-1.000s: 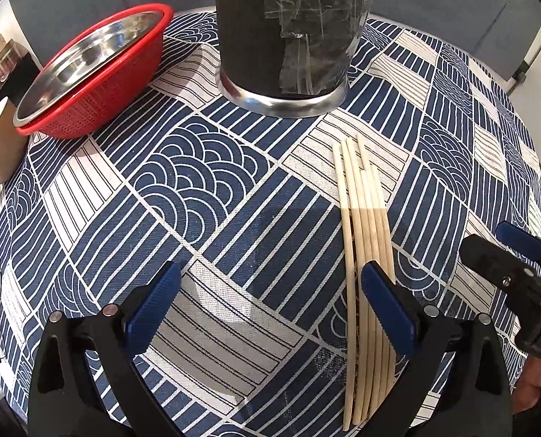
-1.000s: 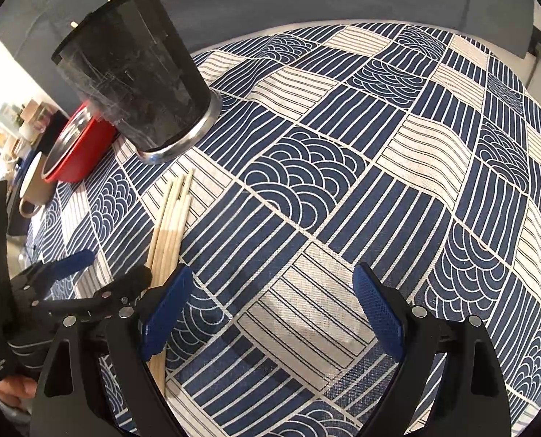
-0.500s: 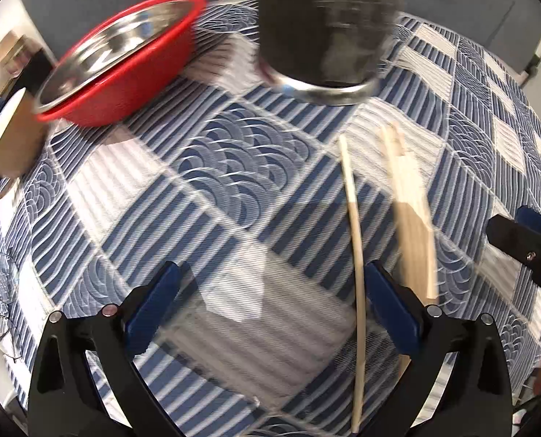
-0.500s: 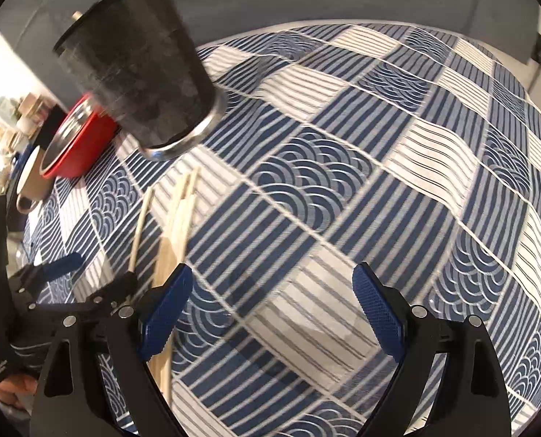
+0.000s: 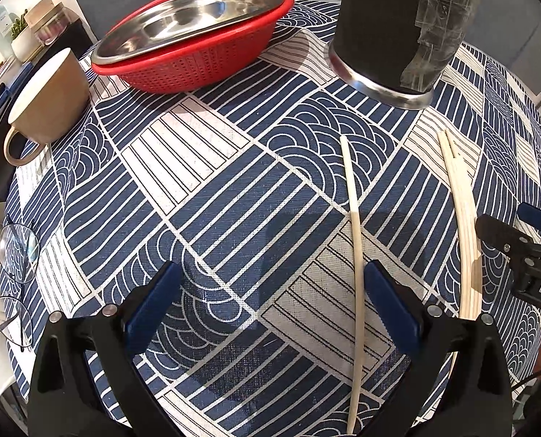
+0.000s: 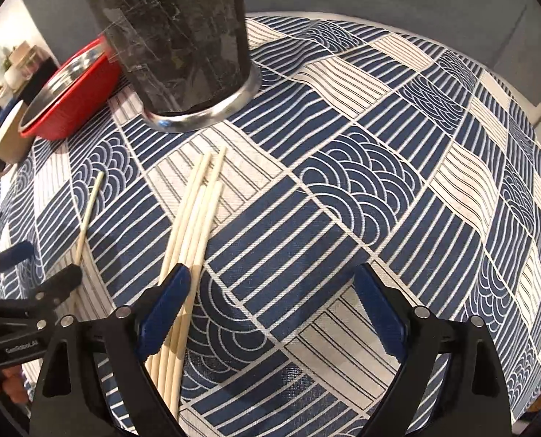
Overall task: Organize utensils
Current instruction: 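Grasp one wooden stick with the left gripper while the right gripper grasps another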
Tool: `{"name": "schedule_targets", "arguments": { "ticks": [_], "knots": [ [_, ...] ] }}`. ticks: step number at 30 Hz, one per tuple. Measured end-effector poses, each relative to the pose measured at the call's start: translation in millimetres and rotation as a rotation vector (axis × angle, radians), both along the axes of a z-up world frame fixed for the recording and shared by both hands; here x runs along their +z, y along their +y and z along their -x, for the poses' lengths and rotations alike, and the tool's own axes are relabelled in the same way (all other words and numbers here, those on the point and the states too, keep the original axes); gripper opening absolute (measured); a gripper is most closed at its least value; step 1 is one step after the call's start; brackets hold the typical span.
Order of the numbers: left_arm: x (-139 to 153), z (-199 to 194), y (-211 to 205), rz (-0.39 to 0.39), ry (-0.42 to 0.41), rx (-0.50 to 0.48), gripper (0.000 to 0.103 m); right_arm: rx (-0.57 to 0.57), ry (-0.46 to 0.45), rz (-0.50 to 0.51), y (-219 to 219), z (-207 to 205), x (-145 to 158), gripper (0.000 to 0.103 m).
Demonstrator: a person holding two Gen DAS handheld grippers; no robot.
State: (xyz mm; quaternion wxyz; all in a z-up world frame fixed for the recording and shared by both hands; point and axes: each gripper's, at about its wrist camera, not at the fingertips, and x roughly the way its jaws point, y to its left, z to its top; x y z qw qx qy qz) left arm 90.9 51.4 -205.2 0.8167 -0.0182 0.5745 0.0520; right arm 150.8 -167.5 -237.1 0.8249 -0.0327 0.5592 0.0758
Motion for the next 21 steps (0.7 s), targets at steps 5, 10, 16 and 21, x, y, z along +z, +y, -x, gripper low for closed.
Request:
{"name": "schedule_targets", "arguments": {
  "ticks": [5,10,16,21],
  "knots": [
    [1.9,3.1,8.7,0.002,0.004,0.003,0.099,-0.058,0.033,0.083,-8.3,0.6,-1.5,0.091],
    [-1.2,-6.0,-3.8,0.001,0.009,0.007,0.099,-0.136,0.047,-0.011,-25.4,1.1,1.5,0.089],
    [-5.2,-15.2,-11.8,0.003,0.009,0.009,0.099,-0.094,0.054,-0.065,-19.9,-1.8,3.9,0.089],
    [-7.0,-14.9,-13.7,0.007,0.020,0.010,0.099,-0.045,0.058,0.034,-6.5,1.8,-0.6,0.088]
  ]
}}
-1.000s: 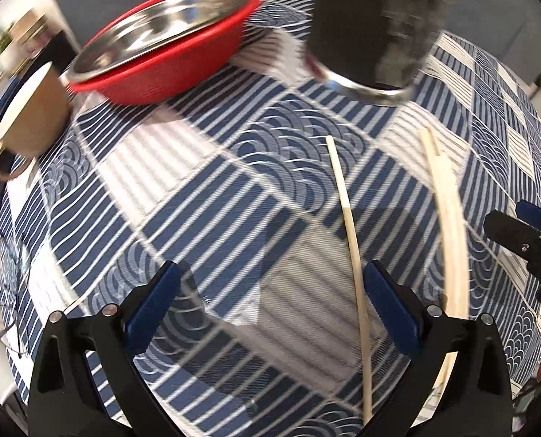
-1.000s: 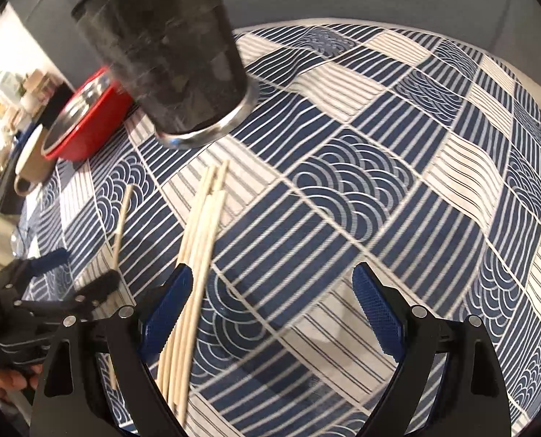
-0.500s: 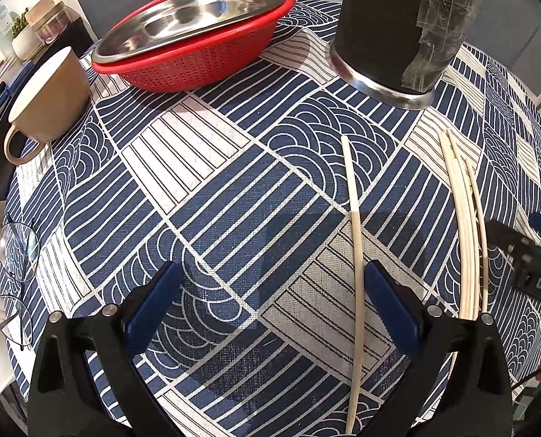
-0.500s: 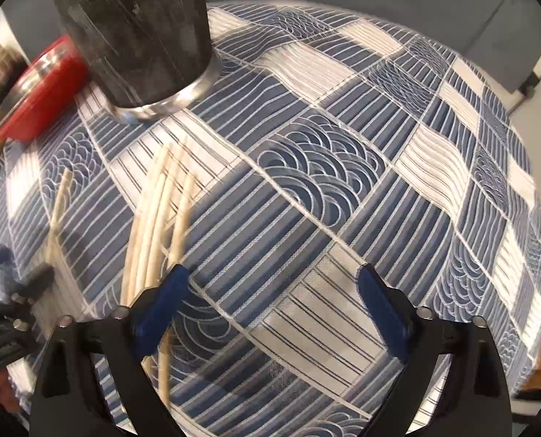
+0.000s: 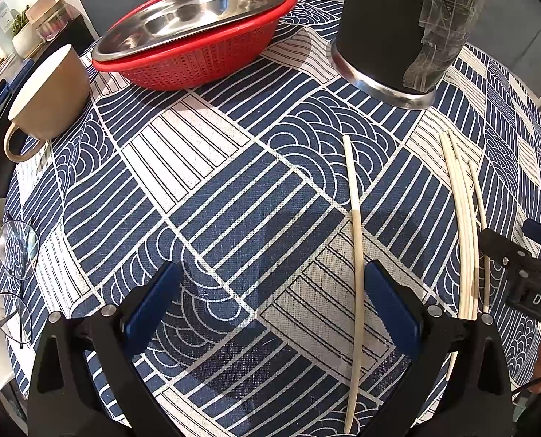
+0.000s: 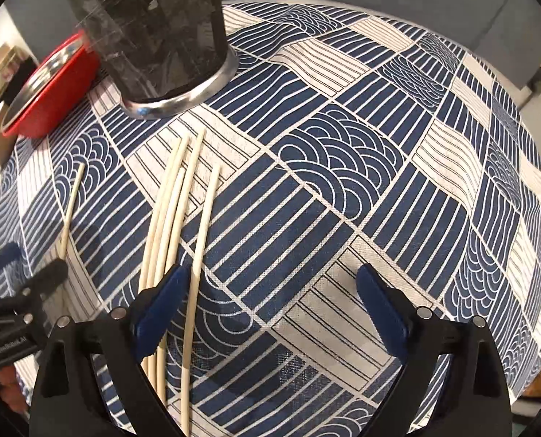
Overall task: Organize utensils
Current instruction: 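Grasp one wooden stick with the left gripper while the right gripper grasps another, then lift the left gripper's stick over the black holder while the right gripper carries its stick there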
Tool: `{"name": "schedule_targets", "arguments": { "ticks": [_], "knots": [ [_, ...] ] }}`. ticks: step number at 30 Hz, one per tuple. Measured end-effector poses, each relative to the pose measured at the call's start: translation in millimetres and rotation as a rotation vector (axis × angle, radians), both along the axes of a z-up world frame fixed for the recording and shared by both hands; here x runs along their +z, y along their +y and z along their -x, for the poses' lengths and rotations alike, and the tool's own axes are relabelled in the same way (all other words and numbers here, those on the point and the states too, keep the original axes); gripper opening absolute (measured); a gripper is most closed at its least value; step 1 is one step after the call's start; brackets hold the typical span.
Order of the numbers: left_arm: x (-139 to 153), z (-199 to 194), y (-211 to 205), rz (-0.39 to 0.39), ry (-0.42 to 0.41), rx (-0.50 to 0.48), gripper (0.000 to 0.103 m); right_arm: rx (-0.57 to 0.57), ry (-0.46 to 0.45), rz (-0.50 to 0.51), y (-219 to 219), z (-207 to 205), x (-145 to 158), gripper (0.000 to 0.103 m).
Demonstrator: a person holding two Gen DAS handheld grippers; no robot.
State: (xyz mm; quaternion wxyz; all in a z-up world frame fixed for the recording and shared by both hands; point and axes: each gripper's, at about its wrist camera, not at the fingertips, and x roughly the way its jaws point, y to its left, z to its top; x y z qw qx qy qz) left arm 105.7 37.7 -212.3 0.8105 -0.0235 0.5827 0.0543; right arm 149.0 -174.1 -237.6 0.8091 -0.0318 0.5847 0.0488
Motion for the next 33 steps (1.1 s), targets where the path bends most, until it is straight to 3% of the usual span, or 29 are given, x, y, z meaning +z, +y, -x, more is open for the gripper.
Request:
{"name": "schedule_targets", "arguments": {
  "ticks": [2,4,5,6,7,9,12,13,16,22,30,33],
  "knots": [
    [-0.1,0.7,0.0,0.001,-0.002,0.000,0.097,-0.010,0.005,-0.005,-2.3,-0.4,3.6,0.078],
    [1.6,2.8,-0.9,0.004,-0.013,-0.021,0.088,-0.005,-0.010,-0.007,-7.9,-0.9,10.1,0.045],
    [3.4,4.2,-2.0,0.003,-0.019,-0.040,0.084,0.001,-0.006,-0.007,-10.0,-0.9,11.7,0.038],
    [5.4,5.6,-2.6,0.004,-0.025,-0.050,0.072,0.009,-0.007,-0.003,-13.6,-0.5,13.5,0.020],
    [7.8,7.2,-1.6,0.007,-0.028,-0.062,0.060,0.008,-0.004,0.006,-16.6,-1.4,13.8,0.009],
    [9.9,9.0,4.4,0.012,-0.024,-0.067,0.045,-0.005,0.002,0.017,-26.1,0.8,14.5,0.004],
    [12.3,12.4,21.3,0.026,-0.013,-0.061,0.012,-0.048,0.032,0.021,-44.3,0.2,14.5,0.004],
    [12.4,13.3,29.5,0.043,0.002,-0.045,0.005,-0.057,0.039,0.016,-48.6,-0.5,14.3,0.004],
    [13.0,15.2,50.9,0.148,0.032,0.009,0.005,-0.080,0.069,-0.011,-62.8,-4.2,12.3,0.004],
    [14.3,20.7,72.8,0.255,0.036,0.123,0.004,-0.118,0.083,-0.042,-87.6,-4.5,15.0,0.004],
    [55.6,16.9,70.0,0.212,-0.038,0.081,0.005,-0.168,0.021,-0.081,-118.2,-17.7,43.0,0.004],
    [74.2,10.8,75.5,0.231,-0.060,0.089,0.005,-0.167,-0.016,-0.099,-122.5,-26.0,60.0,0.004]
  ]
}}
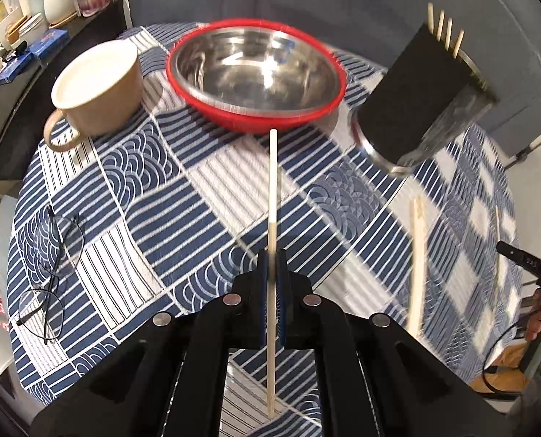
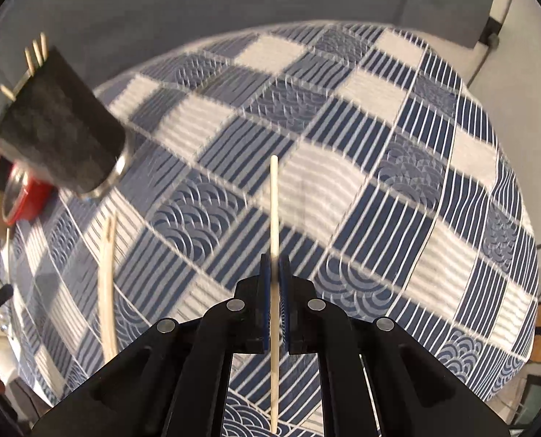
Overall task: Organize utensils
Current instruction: 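Lift the left gripper's stick over the black holder while the right gripper carries its stick there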
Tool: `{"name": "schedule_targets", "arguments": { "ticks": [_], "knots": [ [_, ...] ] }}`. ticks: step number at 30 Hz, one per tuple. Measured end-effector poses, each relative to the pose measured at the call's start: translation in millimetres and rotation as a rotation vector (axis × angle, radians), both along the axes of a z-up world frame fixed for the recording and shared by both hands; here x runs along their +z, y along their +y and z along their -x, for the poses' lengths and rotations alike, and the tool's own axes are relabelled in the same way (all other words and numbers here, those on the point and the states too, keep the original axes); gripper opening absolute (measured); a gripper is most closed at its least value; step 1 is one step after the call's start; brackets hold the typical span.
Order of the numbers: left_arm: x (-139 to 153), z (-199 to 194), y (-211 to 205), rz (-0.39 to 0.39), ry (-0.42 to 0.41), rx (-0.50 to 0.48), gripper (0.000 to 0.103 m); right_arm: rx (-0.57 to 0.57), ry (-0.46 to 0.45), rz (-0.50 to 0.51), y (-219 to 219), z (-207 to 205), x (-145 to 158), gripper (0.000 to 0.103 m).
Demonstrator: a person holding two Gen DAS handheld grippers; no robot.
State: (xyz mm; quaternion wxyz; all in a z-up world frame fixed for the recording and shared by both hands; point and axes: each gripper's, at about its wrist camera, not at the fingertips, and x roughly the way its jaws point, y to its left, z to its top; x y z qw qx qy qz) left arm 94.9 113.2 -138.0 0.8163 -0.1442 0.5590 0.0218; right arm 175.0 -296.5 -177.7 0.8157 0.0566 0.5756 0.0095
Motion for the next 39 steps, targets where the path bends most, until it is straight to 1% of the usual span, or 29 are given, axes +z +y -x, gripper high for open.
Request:
{"name": "schedule_targets", "arguments": {
  "ticks": [3,4,6,11,16,19,22,28,30,32,34,37,39],
  "knots": [
    [21.7,-12.0,3.2,-0.012,-0.045,0.005,0.005,0.005,-0.047,-0.008,-3.6,-7.8,20.8,0.004],
    [25.5,-14.8,4.2,-0.009,-0.054,0.002,0.005,0.009,-0.064,-0.016,-3.0,-10.9,28.6,0.004],
    [41.3,-25.5,2.6,0.017,-0.099,-0.003,0.005,0.018,-0.089,-0.022,-2.0,-16.3,40.1,0.004],
    [83.0,-47.5,-4.5,-0.039,-0.197,-0.036,0.005,0.030,-0.172,-0.047,3.9,-34.3,76.5,0.004],
    [122.1,-68.8,-14.4,-0.062,-0.290,-0.058,0.005,0.065,-0.250,-0.077,17.7,-51.2,114.4,0.004],
    [134.1,-80.7,-24.4,-0.046,-0.312,-0.074,0.005,0.095,-0.283,-0.089,28.4,-59.4,132.9,0.004],
    [145.9,-94.7,-36.3,-0.046,-0.333,-0.093,0.005,0.131,-0.321,-0.094,42.9,-66.0,151.1,0.004],
    [158.5,-115.5,-55.8,-0.017,-0.379,-0.112,0.005,0.200,-0.389,-0.106,70.0,-78.1,178.0,0.004],
    [160.0,-121.8,-62.4,-0.018,-0.382,-0.127,0.005,0.221,-0.400,-0.101,77.9,-82.4,181.8,0.005],
    [159.6,-128.5,-69.7,-0.025,-0.377,-0.145,0.005,0.237,-0.409,-0.074,87.5,-88.1,184.2,0.004],
    [158.6,-134.7,-74.4,-0.035,-0.375,-0.147,0.005,0.251,-0.410,-0.060,94.5,-93.5,184.7,0.004],
    [159.2,-148.0,-79.6,-0.012,-0.371,-0.136,0.005,0.270,-0.416,-0.060,101.8,-101.8,185.9,0.005],
    [161.0,-153.7,-81.8,-0.017,-0.381,-0.134,0.005,0.275,-0.438,-0.081,105.8,-106.3,188.5,0.005]
  ]
}}
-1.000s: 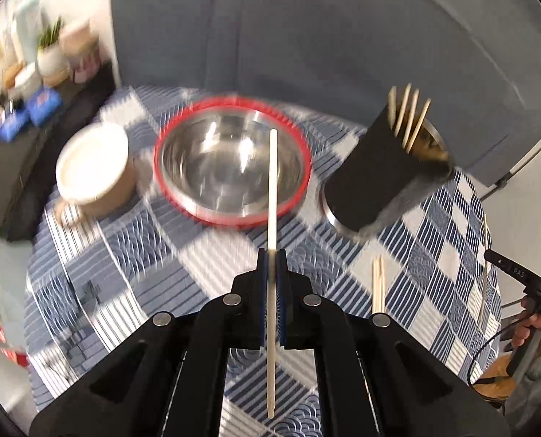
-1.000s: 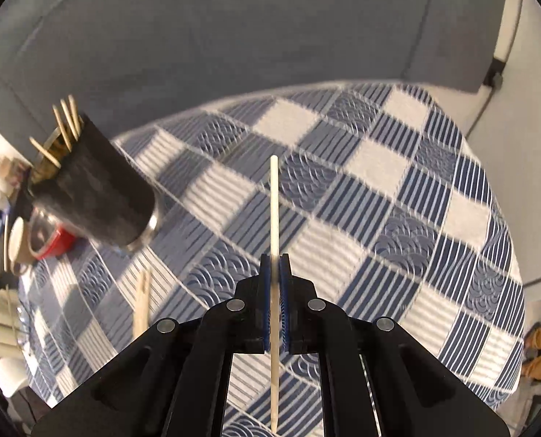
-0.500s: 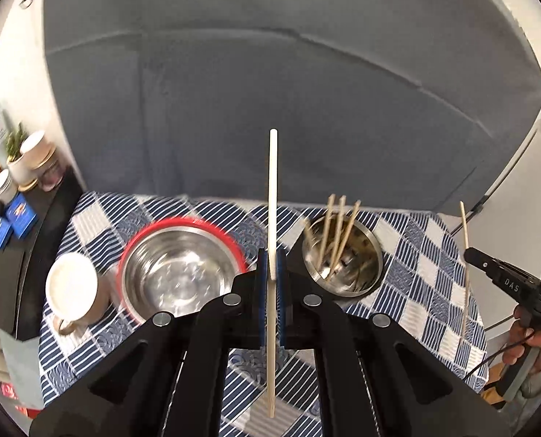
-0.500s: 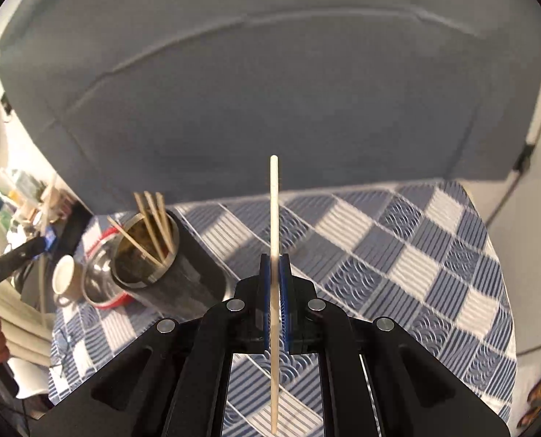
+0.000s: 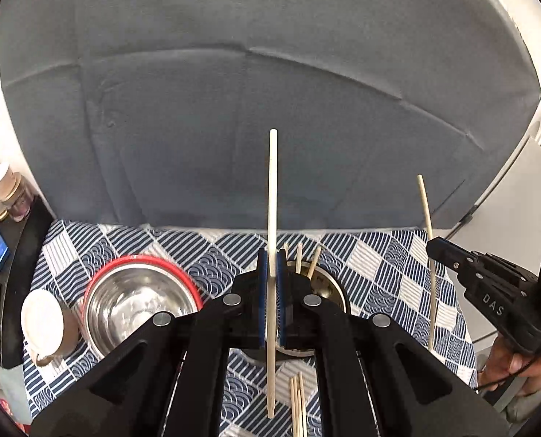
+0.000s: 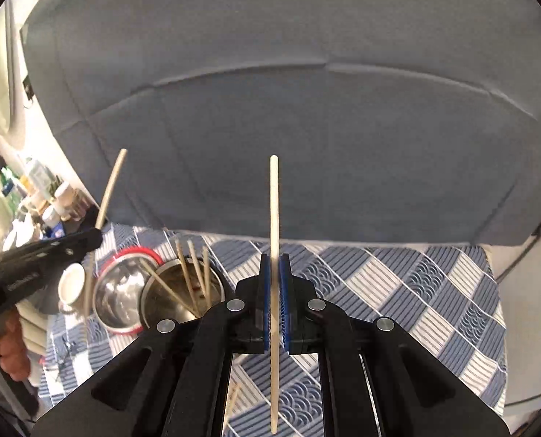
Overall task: Organize utensils
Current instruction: 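Lift the left gripper's stick over the black holder while the right gripper carries its stick there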
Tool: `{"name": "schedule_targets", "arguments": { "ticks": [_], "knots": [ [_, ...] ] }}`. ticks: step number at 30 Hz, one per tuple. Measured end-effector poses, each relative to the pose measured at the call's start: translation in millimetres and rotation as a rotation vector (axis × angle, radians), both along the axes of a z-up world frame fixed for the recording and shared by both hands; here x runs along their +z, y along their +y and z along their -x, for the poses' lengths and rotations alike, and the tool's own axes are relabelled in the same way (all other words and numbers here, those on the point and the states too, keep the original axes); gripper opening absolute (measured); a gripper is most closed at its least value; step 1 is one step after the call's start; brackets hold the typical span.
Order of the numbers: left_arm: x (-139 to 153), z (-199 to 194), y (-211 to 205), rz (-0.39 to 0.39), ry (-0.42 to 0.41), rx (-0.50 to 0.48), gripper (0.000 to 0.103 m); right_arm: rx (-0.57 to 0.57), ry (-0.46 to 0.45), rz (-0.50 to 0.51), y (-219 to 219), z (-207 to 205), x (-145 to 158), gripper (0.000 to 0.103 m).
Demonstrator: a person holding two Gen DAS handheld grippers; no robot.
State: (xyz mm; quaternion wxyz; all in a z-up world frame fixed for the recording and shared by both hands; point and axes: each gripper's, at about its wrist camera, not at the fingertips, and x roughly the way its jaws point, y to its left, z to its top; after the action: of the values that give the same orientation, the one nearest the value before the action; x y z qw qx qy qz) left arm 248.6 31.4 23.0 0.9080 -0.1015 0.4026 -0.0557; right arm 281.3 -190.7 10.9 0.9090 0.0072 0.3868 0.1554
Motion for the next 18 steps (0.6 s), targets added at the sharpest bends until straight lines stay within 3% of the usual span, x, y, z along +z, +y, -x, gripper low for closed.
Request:
{"name": "schedule_targets", "arguments": {
  "ticks": [5,10,15,18],
  "knots": [
    [2.7,-15.2,-4.1,0.037,-0.051,-0.004,0.005,0.018,-0.040,-0.056,12.3,-14.2,5.7,0.005],
    [-2.4,-16.9,-7.4,0.074,-0.153,-0.029,0.005,0.054,-0.109,-0.160,20.2,-21.6,5.4,0.005],
    [-12.9,-15.6,-12.7,0.049,-0.241,-0.030,0.005,0.093,-0.172,-0.247,31.0,-24.4,-8.3,0.005],
    [-21.6,-14.5,-10.6,0.084,-0.273,-0.027,0.005,0.120,-0.212,-0.276,42.3,-23.2,-15.0,0.005]
  ]
}}
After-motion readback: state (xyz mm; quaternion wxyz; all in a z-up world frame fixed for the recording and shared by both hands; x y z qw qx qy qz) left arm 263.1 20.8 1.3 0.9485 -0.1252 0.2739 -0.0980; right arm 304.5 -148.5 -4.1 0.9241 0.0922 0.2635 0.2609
